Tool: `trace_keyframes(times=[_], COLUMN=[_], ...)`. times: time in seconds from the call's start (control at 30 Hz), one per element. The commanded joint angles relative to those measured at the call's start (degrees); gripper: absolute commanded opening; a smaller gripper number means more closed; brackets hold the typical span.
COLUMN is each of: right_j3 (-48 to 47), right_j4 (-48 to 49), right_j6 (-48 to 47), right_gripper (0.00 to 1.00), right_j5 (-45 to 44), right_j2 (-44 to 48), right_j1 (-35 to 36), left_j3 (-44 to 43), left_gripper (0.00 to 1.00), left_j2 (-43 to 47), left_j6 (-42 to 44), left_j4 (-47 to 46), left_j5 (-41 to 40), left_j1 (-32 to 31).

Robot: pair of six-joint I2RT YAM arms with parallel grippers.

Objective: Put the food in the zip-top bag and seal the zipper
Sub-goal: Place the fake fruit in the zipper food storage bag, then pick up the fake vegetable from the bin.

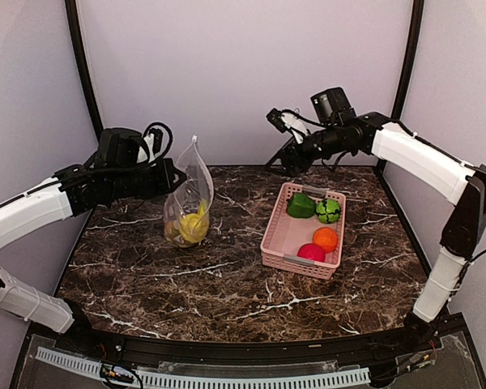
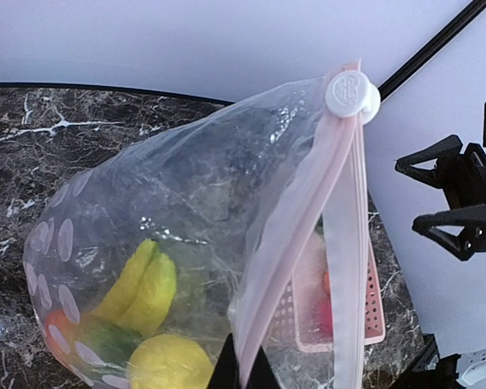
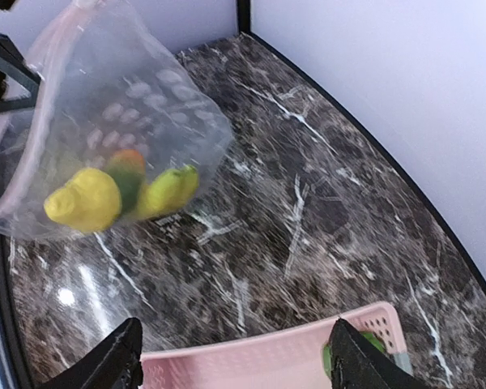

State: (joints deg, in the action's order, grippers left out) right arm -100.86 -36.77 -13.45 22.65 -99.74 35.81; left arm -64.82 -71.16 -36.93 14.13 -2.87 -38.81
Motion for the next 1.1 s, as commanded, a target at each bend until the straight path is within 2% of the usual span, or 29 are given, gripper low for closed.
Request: trace_keyframes(times=[0.0,0.1,0.23,0.37,0.5,0.6,0.67,0.77,1.07], right_j3=[5.3,8.4,10.7,11.6,11.2,9.7,8.6,6.4,3.0], right_j4=[-0.7,-2.1,-3.9,-2.2,-1.2,-1.3,-1.2,-1.3,0.0], right_j6=[-3.7,-9.3,-17.4,-20.0,-20.7,-21.7,-23.0,-23.2,-24.7], right_gripper=[0.73,0.67,0.62,0.57,0.56,0.58,0.61,0.64,0.77], right_j5=[-4.0,-4.3,-6.5,-13.0,-14.7,-15.0,-15.0,-15.1,-16.6], right_j2=[1.1,1.1,-0.2,-2.7,-6.1,-9.1,-11.2,-14.2,-19.5], right_j1=[-4.5,-6.6,-7.9,-8.3,-9.3,-10.2,-10.7,-11.0,-11.2], left_j3=[-2.8,-6.4,-8.5,-8.5,-9.3,-13.6,-15.4,-12.9,-6.4], left_gripper=[0.01,0.01,0.01,0.01,0.01,0.01,0.01,0.01,0.01], left_j2=[-1.3,-0.9,-0.4,0.7,2.1,-2.5,-4.2,-3.3,-0.9], left_j6=[7.6,11.3,13.5,14.2,16.5,18.7,19.4,17.9,14.2], left_j4=[5.6,10.7,10.6,8.6,10.2,19.7,22.1,20.0,13.4], left_j5=[-3.0,-8.4,-5.5,-2.8,-5.8,-5.1,-1.5,2.2,6.4], left_j1=[0.9,1.1,1.1,1.1,1.1,1.1,1.1,1.1,1.1])
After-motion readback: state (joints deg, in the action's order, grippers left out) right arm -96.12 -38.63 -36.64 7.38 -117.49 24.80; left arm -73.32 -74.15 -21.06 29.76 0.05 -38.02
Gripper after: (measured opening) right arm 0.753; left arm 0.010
